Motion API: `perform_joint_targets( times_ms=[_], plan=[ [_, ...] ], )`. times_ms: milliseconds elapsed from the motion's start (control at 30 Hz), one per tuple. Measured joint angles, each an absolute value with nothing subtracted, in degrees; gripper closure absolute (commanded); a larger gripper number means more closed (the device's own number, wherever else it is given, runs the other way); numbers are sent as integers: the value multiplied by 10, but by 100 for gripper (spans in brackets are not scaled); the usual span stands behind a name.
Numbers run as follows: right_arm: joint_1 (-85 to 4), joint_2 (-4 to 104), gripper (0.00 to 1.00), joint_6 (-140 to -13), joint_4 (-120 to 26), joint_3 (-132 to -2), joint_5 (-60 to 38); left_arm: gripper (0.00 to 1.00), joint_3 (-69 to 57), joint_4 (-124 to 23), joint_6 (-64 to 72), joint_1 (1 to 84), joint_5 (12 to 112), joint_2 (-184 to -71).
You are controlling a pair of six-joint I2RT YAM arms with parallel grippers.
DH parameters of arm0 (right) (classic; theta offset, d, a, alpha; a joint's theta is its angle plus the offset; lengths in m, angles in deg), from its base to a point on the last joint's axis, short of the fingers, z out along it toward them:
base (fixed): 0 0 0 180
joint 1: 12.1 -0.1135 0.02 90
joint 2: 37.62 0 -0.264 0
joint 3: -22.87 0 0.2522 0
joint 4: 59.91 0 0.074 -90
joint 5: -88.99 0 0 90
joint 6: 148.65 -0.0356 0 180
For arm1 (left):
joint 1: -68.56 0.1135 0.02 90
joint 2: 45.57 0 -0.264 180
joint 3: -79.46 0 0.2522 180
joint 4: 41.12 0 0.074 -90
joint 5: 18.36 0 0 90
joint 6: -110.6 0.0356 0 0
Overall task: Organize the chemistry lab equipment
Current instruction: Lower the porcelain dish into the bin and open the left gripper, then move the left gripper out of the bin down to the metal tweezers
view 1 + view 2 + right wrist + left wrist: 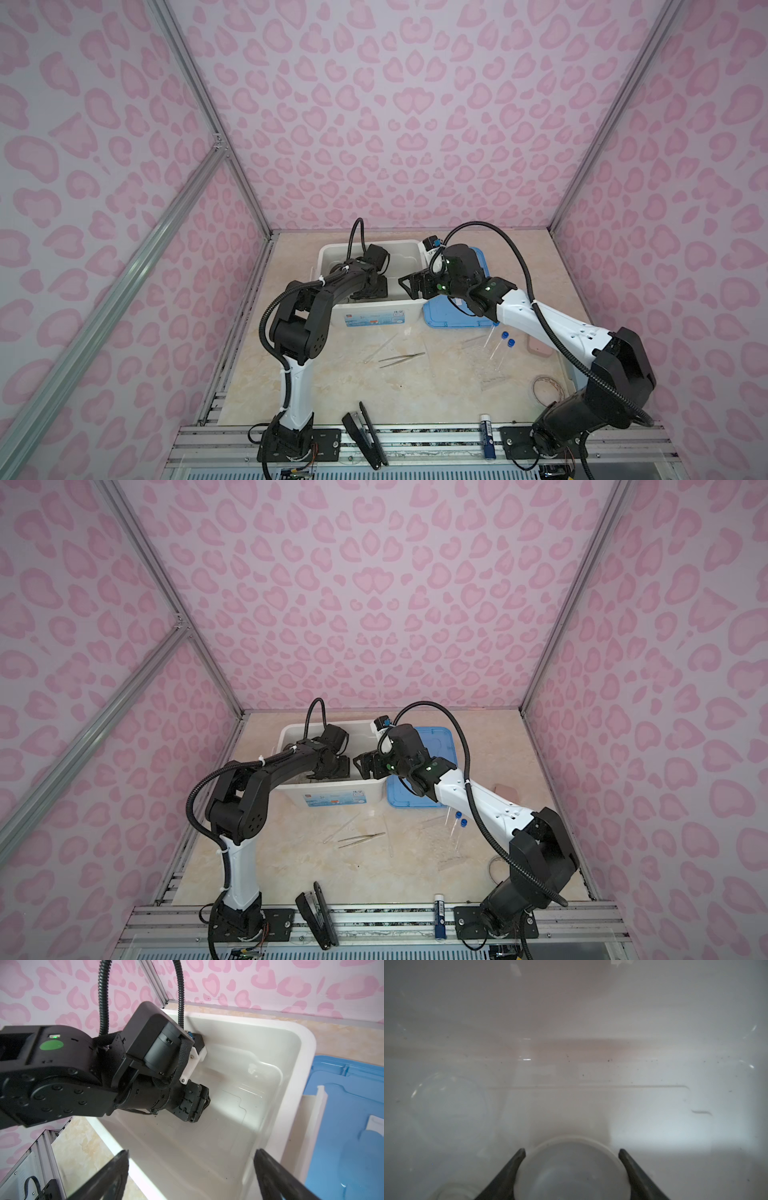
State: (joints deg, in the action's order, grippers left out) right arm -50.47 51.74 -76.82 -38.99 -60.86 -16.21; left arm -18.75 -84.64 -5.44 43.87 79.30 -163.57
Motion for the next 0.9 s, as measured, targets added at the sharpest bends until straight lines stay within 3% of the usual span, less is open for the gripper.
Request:
perform_joint_targets(
  times_ms=[100,367,900],
  plan=[
    [-505,517,6,-768,-390,-609,-162,27,-187,-844,-55,437,789,-1636],
    [-506,517,6,-768,-390,-609,-162,19,-187,-844,-53,438,789,-1635],
    [-510,481,6,-768,-388,-611,-160,17,-223,-882,-47,433,785,-1525]
  ],
)
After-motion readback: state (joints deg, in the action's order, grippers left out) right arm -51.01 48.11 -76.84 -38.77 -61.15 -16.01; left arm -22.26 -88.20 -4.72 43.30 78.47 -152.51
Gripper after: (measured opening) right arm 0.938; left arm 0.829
